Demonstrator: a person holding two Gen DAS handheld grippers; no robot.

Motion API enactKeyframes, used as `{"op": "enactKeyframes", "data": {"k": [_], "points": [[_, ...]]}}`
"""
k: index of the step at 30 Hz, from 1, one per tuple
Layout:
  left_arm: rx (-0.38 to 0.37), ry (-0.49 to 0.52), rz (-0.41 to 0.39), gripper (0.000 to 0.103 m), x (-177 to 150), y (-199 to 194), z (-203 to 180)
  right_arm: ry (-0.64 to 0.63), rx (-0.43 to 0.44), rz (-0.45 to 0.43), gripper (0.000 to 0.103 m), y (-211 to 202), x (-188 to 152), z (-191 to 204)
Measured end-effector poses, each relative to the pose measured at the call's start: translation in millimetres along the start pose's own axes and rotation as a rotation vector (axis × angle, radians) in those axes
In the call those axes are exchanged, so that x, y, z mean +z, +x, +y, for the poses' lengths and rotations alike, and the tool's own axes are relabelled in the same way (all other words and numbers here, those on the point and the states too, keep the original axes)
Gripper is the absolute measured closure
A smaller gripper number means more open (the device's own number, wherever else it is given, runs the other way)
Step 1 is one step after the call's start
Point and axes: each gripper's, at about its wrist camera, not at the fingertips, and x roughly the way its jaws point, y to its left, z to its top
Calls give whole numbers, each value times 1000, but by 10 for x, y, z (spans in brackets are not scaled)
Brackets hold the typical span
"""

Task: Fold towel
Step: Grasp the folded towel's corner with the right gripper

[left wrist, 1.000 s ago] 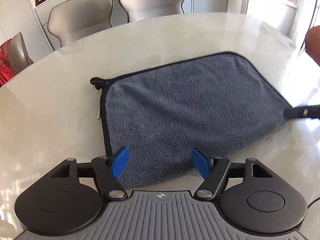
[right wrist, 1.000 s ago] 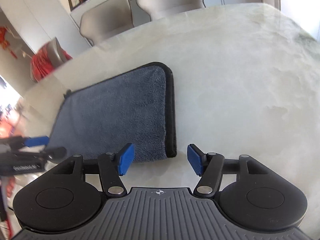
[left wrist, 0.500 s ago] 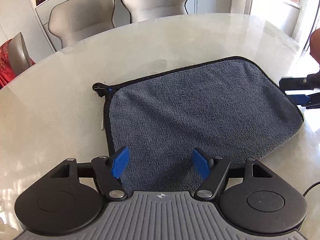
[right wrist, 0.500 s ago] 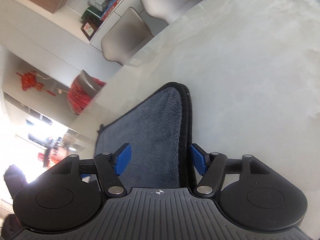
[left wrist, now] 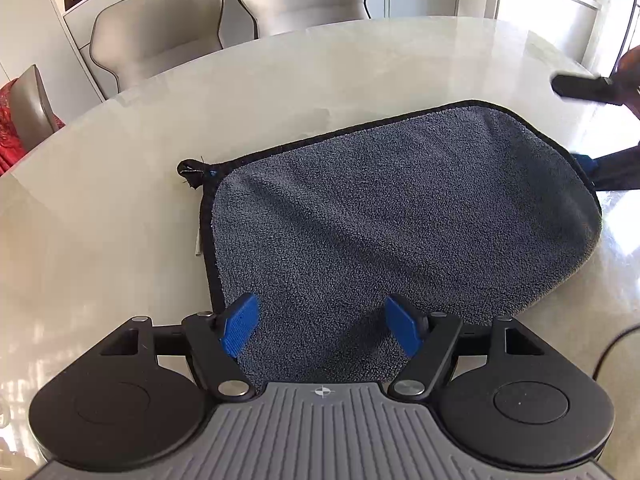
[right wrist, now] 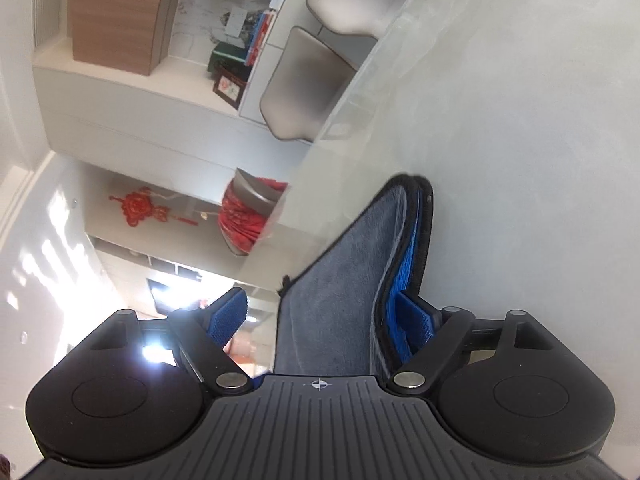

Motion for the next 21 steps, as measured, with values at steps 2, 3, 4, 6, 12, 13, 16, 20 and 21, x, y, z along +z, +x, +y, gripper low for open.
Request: {"op": "enactKeyframes", "data": {"k": [2, 3, 4, 6, 12, 13, 16, 20, 21], "points": [[-2, 0, 0, 28, 3, 1, 4, 32, 34, -5, 19, 28, 76, -51], [-2, -1, 1, 28, 2, 0, 5, 40, 45, -2, 25, 39, 92, -67], [-3, -1, 1, 28, 1, -3, 5, 24, 30, 7, 34, 56, 104, -62], [-3, -1, 0, 27, 2, -3, 5, -84, -49, 46, 73, 92, 96, 8], [3, -6, 0, 23, 11, 12, 18, -251, -182, 118, 85, 41, 3, 163], [2, -6, 0, 23, 11, 13, 21, -248, -183, 117, 85, 19, 1, 166], [0, -4, -1, 23, 17, 18, 26, -225, -184, 114, 83, -35, -18, 133], [-1, -4, -3, 22, 13, 28, 36, -219, -177, 140, 81, -46, -108, 113], [-1, -4, -3, 22, 14, 32, 39, -230, -174, 146, 81, -46, -138, 124]]}}
